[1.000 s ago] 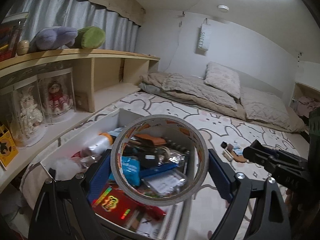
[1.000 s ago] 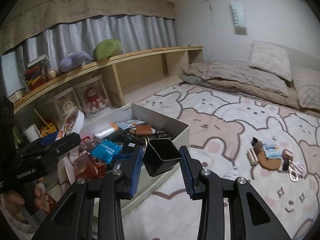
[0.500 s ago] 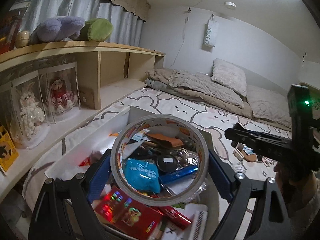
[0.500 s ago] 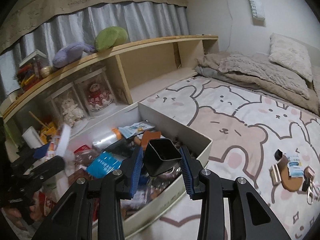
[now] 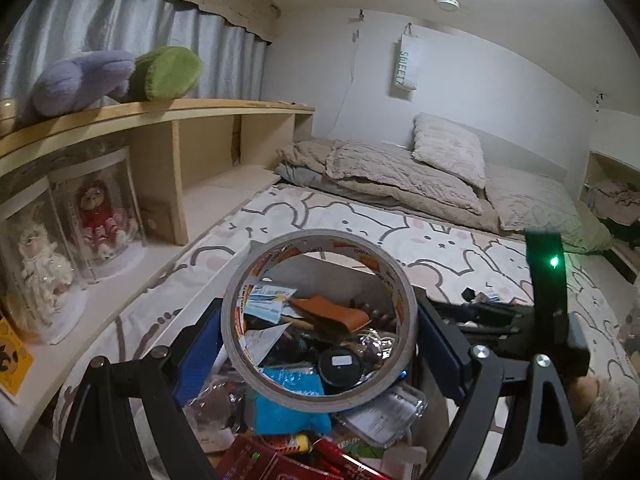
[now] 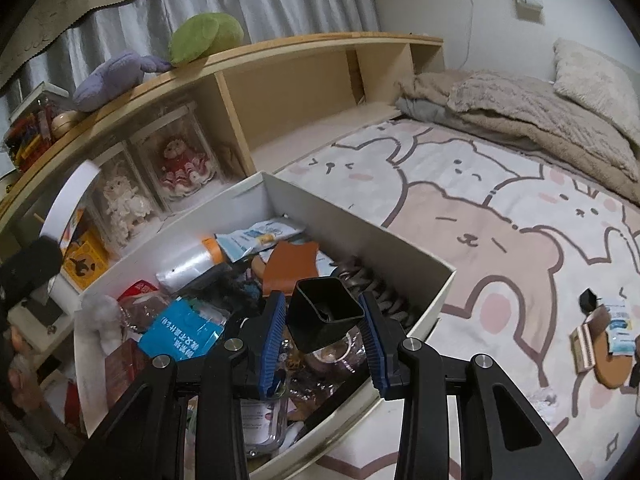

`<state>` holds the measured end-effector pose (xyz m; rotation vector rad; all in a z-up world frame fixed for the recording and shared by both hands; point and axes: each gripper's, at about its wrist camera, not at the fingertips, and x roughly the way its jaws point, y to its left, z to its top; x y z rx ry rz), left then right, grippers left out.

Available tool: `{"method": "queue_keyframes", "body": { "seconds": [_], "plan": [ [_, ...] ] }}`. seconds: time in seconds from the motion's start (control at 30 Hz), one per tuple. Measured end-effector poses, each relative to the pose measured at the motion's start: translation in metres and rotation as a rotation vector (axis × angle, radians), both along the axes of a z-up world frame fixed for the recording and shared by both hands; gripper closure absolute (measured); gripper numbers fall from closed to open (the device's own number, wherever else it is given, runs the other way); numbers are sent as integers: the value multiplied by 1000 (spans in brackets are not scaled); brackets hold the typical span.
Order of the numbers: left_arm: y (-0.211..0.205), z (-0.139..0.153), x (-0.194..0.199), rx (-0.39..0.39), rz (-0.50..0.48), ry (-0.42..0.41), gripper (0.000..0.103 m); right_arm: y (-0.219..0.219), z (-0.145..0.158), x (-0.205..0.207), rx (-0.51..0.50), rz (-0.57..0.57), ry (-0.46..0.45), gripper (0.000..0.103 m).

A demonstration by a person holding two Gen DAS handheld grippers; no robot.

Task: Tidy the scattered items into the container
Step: 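Lower the black cup into the shoe box and open the right tool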

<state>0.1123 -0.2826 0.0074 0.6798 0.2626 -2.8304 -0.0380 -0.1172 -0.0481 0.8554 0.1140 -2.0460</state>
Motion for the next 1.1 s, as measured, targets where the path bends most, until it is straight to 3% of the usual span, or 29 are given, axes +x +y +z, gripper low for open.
{"method": "queue_keyframes", "body": {
  "seconds": [0.4, 0.47, 0.5, 0.53, 0.97, 1.1],
  "plan": [
    [-7, -5, -18, 90, -43, -36, 13, -5, -7, 20, 53, 85, -6, 65],
    [-7, -6, -19, 93, -46, -46, 13, -2, -5, 22, 38, 79, 4, 47],
    [-8, -6, -19, 92, -44, -50, 13, -1, -5, 22, 30, 83, -1, 25],
    [-9, -6, -20, 92, -42, -52, 13, 0, -4, 23, 24, 86, -4, 20],
    [-29, -3, -45, 177, -50, -118, 13, 18, 8, 44, -26, 111, 9, 20],
    [-34, -3, -63, 127, -8, -165, 13, 24, 10, 53, -38, 123, 7, 20]
  ]
}}
